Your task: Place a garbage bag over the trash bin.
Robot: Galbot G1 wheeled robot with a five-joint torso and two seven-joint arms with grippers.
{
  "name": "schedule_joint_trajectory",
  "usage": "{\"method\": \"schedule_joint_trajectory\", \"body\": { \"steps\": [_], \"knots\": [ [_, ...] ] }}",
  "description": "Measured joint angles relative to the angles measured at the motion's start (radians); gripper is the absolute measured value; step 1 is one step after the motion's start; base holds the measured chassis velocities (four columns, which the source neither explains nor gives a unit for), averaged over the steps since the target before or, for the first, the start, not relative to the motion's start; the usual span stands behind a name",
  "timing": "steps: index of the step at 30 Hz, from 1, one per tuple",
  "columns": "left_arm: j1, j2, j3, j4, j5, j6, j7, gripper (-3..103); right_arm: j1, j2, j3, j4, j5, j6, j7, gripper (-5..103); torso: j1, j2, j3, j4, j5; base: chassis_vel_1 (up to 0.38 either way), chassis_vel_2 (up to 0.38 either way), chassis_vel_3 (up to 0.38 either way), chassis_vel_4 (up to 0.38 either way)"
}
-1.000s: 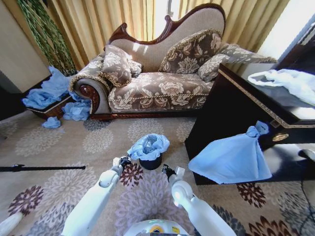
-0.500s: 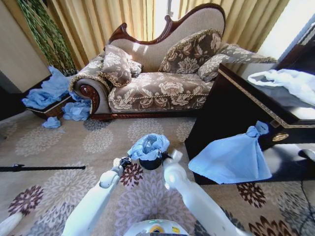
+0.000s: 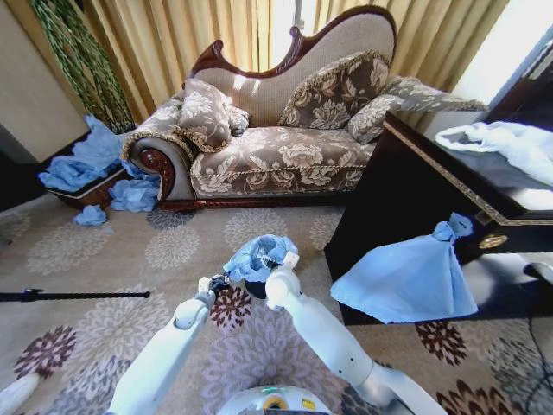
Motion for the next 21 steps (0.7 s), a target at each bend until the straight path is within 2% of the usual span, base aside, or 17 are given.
{"method": "schedule_joint_trajectory", "body": {
  "steps": [2, 4, 5, 7, 8, 9, 11, 15, 18, 21],
  "knots": [
    [0.0, 0.0, 0.0, 0.001, 0.0, 0.0, 0.001, 0, -0.001, 0.0, -0.001, -0.003, -0.005, 0.0, -0.002, 100, 0.0, 0.0, 0.0, 0.0, 0.0, 0.0, 0.0, 0.0, 0.0],
    [0.0, 0.003, -0.001, 0.005, -0.001, -0.003, 0.004, 0, -0.005, 0.005, -0.003, -0.015, -0.017, 0.0, -0.012, 93, 0.0, 0.0, 0.0, 0.0, 0.0, 0.0, 0.0, 0.0, 0.0],
    [0.0, 0.003, -0.001, 0.005, -0.001, -0.003, 0.004, 0, -0.005, 0.005, -0.003, -0.015, -0.017, 0.0, -0.012, 93, 0.0, 0.0, 0.0, 0.0, 0.0, 0.0, 0.0, 0.0, 0.0],
    [0.0, 0.005, -0.002, 0.008, -0.002, -0.005, 0.006, 0, -0.007, 0.009, -0.004, -0.022, -0.024, 0.0, -0.02, 82, 0.0, 0.0, 0.0, 0.0001, 0.0001, 0.0, 0.0, 0.0, 0.0],
    [0.0, 0.005, -0.003, 0.009, -0.002, -0.006, 0.006, 0, -0.008, 0.01, -0.004, -0.024, -0.027, 0.001, -0.022, 82, 0.0, 0.0, 0.0, 0.0001, 0.0001, 0.0, 0.0, 0.0, 0.0],
    [0.0, 0.006, -0.003, 0.009, -0.002, -0.007, 0.007, 0, -0.009, 0.011, -0.007, -0.025, -0.03, 0.001, -0.026, 71, 0.0, 0.0, 0.0, 0.0, 0.0001, 0.0, 0.0, 0.0, 0.0],
    [0.0, 0.006, -0.003, 0.01, -0.003, -0.008, 0.008, 0, -0.01, 0.011, -0.009, -0.026, -0.031, 0.001, -0.028, 71, 0.0, 0.0, 0.0, 0.0, 0.0002, 0.0, 0.0, 0.0, 0.0],
    [-0.002, 0.007, -0.004, 0.012, -0.005, -0.008, 0.01, 0, -0.018, 0.006, -0.015, -0.026, -0.041, 0.003, -0.032, 49, 0.0, 0.0, 0.0, 0.0, 0.0001, 0.0, 0.0, 0.0, 0.0],
    [-0.004, 0.007, -0.003, 0.013, -0.005, -0.008, 0.011, 0, -0.022, 0.002, -0.017, -0.023, -0.046, 0.004, -0.033, 44, 0.0, 0.0, 0.0, -0.0001, 0.0001, 0.0, 0.0, 0.0, 0.0],
    [-0.005, 0.007, -0.003, 0.013, -0.005, -0.008, 0.012, 0, -0.024, 0.0, -0.018, -0.023, -0.051, 0.005, -0.036, 33, 0.0, 0.0, 0.0, -0.0001, 0.0001, 0.0, 0.0, 0.0, 0.0]
  ]
}}
